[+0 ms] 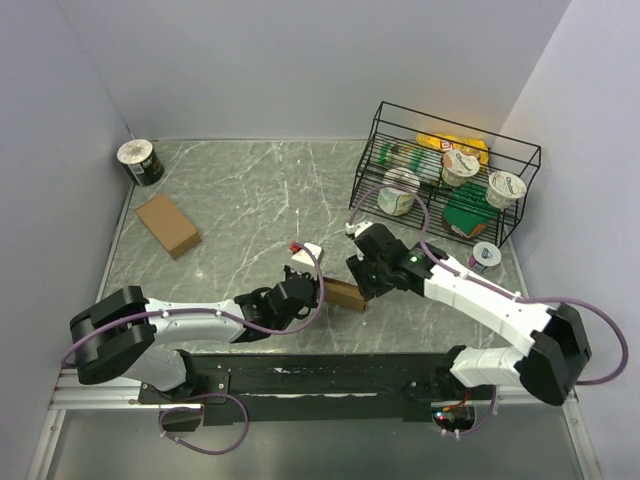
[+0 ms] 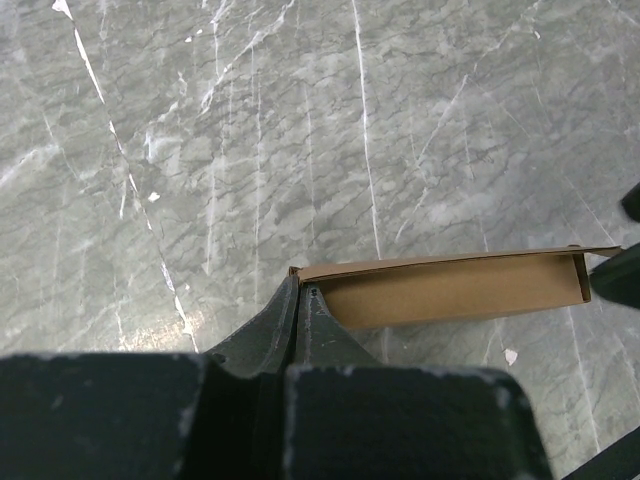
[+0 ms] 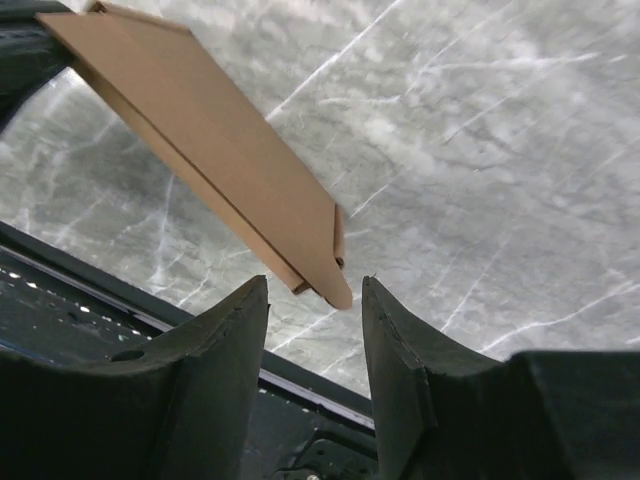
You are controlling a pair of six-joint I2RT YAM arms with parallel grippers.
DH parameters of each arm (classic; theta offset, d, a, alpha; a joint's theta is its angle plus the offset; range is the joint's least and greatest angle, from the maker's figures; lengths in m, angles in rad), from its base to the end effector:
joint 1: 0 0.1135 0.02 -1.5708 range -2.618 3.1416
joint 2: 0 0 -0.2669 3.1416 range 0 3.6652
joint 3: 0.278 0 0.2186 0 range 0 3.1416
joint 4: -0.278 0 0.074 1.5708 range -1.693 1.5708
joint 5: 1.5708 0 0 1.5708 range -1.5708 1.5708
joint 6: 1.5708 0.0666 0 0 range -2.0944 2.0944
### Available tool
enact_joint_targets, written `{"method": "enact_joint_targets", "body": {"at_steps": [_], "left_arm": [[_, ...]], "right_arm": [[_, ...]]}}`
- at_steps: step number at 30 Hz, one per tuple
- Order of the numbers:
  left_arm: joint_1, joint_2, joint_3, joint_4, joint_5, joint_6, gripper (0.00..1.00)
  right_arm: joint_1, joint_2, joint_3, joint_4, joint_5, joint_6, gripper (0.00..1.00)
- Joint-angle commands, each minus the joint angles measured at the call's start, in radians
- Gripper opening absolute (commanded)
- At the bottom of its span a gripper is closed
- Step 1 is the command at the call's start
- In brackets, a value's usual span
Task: Fold the paper box
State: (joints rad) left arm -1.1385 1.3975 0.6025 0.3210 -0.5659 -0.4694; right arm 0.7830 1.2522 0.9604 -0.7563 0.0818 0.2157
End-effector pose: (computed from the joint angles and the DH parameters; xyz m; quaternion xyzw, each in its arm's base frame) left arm 0.1497 -0.2392 0.2089 0.1316 0.8218 -0.1952 0.5189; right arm 0.1634 0.1549 0.2423 -0.2600 0.9296 0.0889 0.2456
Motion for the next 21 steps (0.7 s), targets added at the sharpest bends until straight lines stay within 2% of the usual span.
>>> {"method": "enact_joint_targets", "body": {"at_steps": [1, 14, 21], "left_arm": [[-0.023, 0.035, -0.047, -0.243, 0.086, -0.014, 0.01], [-0.023, 0.021, -0.047, -0.257, 0.084, -0.014, 0.01], [-0.023, 0.021, -0.043, -0.261, 0.081, -0.014, 0.01]], "right_arm": [[0.005, -0.100, -0.023, 0.017, 0.044, -0.045, 0.50], [0.005, -0.085, -0.063, 0.057, -0.001, -0.185, 0.41], [0.010, -0.034, -0.048, 0.048, -0.014, -0.199, 0.31]]}}
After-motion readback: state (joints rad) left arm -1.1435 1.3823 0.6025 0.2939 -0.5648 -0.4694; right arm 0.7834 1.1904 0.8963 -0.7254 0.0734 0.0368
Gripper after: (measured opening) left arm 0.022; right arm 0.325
